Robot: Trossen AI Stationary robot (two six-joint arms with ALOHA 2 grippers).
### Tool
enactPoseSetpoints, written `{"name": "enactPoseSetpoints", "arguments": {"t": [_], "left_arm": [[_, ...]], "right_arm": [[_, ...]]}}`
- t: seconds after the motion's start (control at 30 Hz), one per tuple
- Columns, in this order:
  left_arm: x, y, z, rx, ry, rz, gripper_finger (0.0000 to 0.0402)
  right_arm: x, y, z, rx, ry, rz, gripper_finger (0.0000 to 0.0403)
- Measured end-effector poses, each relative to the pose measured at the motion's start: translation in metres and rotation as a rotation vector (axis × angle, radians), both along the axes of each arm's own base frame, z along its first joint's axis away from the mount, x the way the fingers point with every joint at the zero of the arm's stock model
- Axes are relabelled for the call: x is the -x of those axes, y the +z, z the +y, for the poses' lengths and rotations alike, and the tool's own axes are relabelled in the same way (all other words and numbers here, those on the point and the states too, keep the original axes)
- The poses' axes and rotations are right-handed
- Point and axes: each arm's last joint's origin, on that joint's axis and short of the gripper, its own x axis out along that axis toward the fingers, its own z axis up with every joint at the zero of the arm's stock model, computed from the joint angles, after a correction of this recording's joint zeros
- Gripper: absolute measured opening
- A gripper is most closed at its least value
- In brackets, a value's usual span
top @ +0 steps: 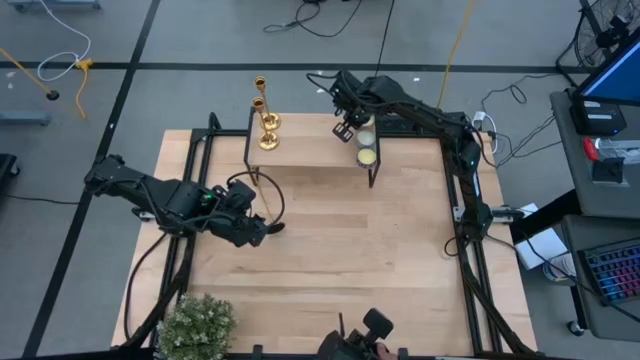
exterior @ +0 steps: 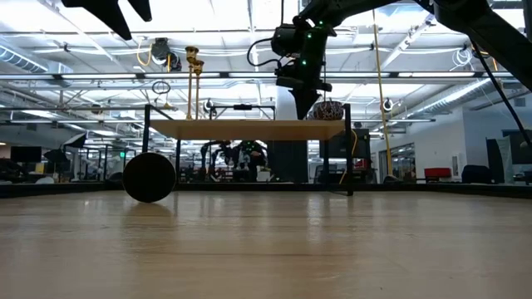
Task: Pick & Place candle stick holders
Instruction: Put the red white scented candle on the shelf
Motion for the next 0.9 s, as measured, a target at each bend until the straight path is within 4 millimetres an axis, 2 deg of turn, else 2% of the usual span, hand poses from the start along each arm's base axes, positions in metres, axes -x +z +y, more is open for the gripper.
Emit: {"name": "enactPoseSetpoints", "arguments": {"t": [0.17, 0.27, 0.43, 0.63, 0.9], "left_arm": [[0.0, 0.0, 0.0, -0.004, -0.007, 0.003, 0.0273], [0.0, 0.0, 0.0, -0.004, -0.007, 0.003, 0.0273], [0.0, 0.0, 0.0, -0.004, -0.007, 0.003, 0.0273], [0.0, 0.0, 0.0, -0.013, -0.007, 0.001, 0.0273], [0.0, 0.0, 0.0, -0.012, -0.005, 0.0, 0.0273]], "right_arm": [[-0.004, 0.004, 0.011, 0.003, 0.03, -0.007, 0.0], [0.001, 0.014, 0.024, -0.009, 0.044, 0.008, 0.0], [0.021, 0.035, 0.039, -0.045, -0.005, 0.03, 0.0], [0.048, 0.055, 0.044, -0.07, -0.081, 0.037, 0.0], [0.064, 0.06, 0.051, -0.119, -0.099, 0.109, 0.0]]}}
